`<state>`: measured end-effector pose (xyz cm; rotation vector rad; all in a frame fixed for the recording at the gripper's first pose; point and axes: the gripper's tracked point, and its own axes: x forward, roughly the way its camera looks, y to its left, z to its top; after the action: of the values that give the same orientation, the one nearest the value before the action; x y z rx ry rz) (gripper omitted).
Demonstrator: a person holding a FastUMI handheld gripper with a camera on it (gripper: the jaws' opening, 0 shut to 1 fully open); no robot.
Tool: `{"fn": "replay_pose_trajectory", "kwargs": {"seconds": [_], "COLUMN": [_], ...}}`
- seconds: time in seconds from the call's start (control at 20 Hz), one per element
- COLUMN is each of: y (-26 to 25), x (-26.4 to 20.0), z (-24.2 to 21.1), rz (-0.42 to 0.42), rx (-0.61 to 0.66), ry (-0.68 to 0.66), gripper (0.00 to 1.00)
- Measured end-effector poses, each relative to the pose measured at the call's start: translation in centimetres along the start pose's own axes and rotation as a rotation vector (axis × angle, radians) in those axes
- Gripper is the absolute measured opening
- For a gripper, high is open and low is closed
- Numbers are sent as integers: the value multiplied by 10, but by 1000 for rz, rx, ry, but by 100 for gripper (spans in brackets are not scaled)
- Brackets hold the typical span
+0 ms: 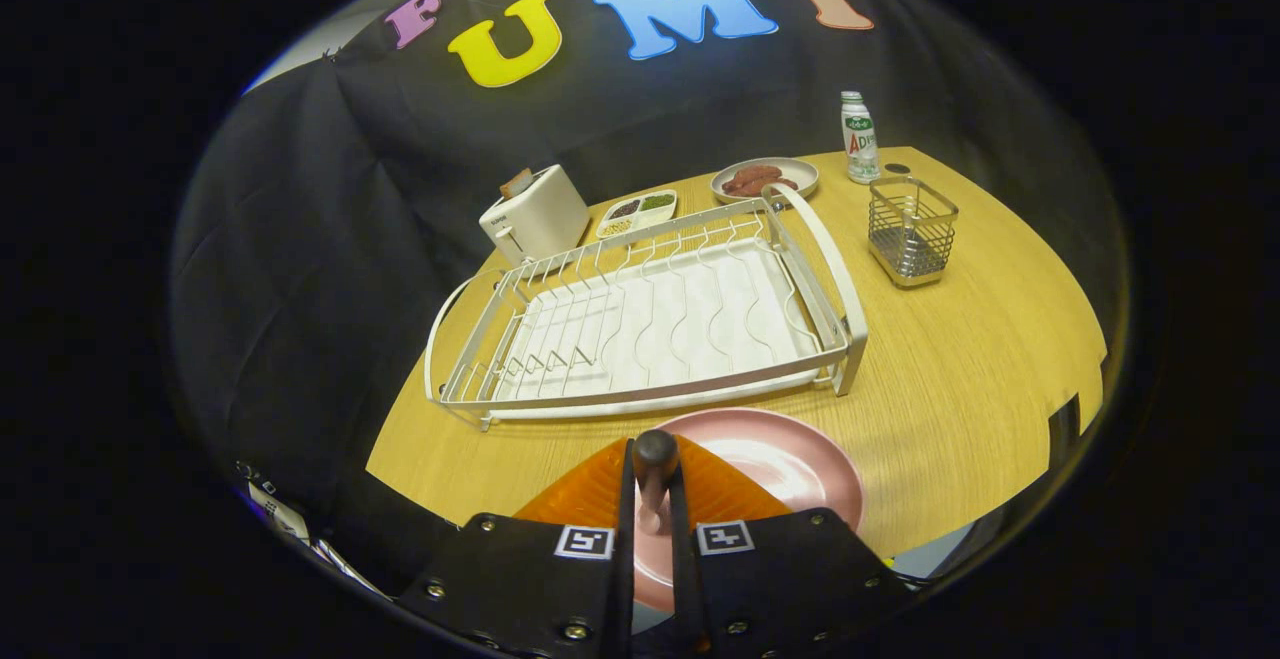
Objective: Take the plate from the dish rack, then take the spoon from the basket and place it into the plate.
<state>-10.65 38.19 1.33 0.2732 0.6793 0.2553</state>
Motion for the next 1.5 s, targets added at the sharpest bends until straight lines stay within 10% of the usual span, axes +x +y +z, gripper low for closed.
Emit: {"fn": "replay_pose_trajectory", "kwargs": {"seconds": [0.8, 1.5], "y": [-44, -67], "x": [-53, -158], "z": [74, 269], "rz": [-23, -120], "rx": [-12, -180], "ry": [-141, -658], "gripper": [16, 16]}}
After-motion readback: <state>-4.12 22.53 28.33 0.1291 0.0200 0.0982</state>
